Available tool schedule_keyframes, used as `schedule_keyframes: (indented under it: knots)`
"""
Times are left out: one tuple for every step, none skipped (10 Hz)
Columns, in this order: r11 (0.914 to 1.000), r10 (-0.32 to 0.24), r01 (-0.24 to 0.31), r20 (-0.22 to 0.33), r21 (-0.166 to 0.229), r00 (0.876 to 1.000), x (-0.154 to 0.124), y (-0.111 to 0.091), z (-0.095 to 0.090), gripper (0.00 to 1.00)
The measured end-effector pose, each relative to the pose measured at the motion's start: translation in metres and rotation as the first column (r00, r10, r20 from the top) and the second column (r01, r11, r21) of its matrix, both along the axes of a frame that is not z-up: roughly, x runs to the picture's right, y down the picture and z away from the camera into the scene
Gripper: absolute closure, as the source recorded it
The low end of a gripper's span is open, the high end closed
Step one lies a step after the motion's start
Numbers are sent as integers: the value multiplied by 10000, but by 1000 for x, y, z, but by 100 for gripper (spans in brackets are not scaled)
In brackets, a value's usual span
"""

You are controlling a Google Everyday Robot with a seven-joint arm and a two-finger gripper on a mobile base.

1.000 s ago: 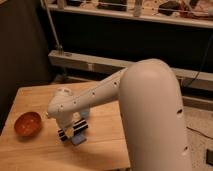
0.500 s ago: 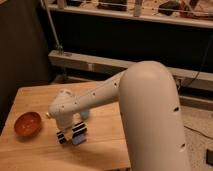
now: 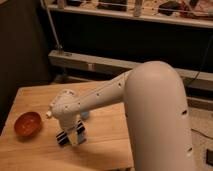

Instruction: Place the eraser on the white sponge

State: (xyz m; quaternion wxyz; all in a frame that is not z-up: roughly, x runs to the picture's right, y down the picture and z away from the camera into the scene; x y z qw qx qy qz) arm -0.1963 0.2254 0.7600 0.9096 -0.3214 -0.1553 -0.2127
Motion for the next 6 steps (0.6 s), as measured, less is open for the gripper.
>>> schedule_keyframes:
  knots:
    - [10000, 9, -9, -7, -15, 10000, 3, -2, -3, 20]
    - [10000, 61, -61, -4, -35, 10000, 5, -5, -8, 20]
    - [9999, 160, -161, -25, -57, 9999, 11, -10, -14, 20]
    - [9997, 233, -233, -75, -60, 9997, 16, -14, -19, 20]
    - [9993, 373, -375, -250, -75, 9990, 30, -21, -28, 20]
    - [9989, 448, -451, -398, -82, 9982, 40, -24, -35, 20]
